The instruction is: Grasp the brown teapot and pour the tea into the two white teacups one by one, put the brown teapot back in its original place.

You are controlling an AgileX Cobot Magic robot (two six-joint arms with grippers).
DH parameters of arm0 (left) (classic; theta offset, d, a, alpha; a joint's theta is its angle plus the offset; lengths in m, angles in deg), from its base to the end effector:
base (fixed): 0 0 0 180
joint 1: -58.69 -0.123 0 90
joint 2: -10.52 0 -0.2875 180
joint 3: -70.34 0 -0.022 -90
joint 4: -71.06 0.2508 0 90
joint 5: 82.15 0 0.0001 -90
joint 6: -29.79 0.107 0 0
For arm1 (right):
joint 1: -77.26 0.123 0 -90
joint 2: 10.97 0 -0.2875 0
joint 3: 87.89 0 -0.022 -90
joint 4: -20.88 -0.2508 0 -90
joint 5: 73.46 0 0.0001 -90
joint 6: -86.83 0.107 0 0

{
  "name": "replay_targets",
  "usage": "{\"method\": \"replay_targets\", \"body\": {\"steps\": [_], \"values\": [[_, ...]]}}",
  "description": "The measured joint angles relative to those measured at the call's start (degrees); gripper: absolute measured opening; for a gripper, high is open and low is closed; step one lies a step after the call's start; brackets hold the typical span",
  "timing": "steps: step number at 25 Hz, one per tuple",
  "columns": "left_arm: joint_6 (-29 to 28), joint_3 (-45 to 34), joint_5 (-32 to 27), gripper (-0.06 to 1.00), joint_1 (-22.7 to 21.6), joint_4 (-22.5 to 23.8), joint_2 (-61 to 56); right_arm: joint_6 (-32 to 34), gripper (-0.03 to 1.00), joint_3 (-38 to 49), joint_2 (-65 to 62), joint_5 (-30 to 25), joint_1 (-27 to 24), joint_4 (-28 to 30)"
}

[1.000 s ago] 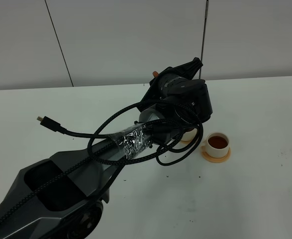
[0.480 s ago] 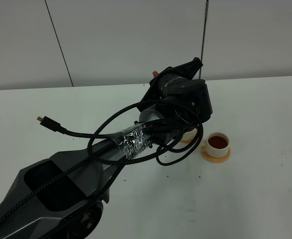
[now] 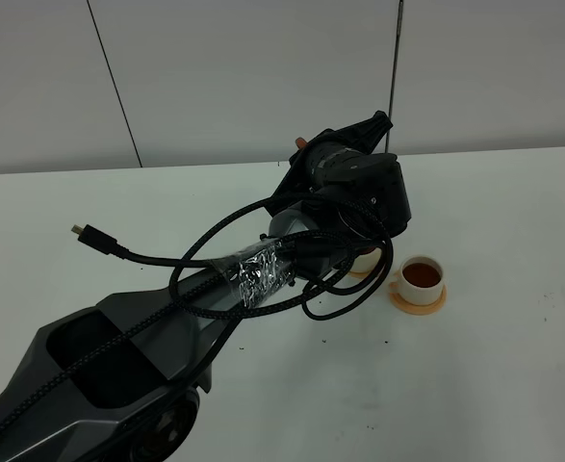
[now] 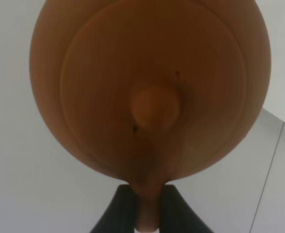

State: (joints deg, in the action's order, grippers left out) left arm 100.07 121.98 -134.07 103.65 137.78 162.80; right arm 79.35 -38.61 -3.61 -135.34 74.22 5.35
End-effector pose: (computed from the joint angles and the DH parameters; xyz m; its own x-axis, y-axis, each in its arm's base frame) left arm 0.4536 -0.3435 0.1871 0.3155 0.4809 0.8180 0.3032 -0.8680 0.3933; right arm 0.0057 0.0250 0.2678 -0.4630 0.0243 -0.8860 -0.1575 0.9815 0.1092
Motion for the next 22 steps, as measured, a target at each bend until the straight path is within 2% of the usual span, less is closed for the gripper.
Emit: {"method": "replay_targets", "body": {"steps": [22], "values": [[0.25, 0.0, 0.25, 0.17, 0.39, 0.34, 0.0, 0.0, 0.24, 0.0, 0.0, 0.0, 0.0, 0.0]]}}
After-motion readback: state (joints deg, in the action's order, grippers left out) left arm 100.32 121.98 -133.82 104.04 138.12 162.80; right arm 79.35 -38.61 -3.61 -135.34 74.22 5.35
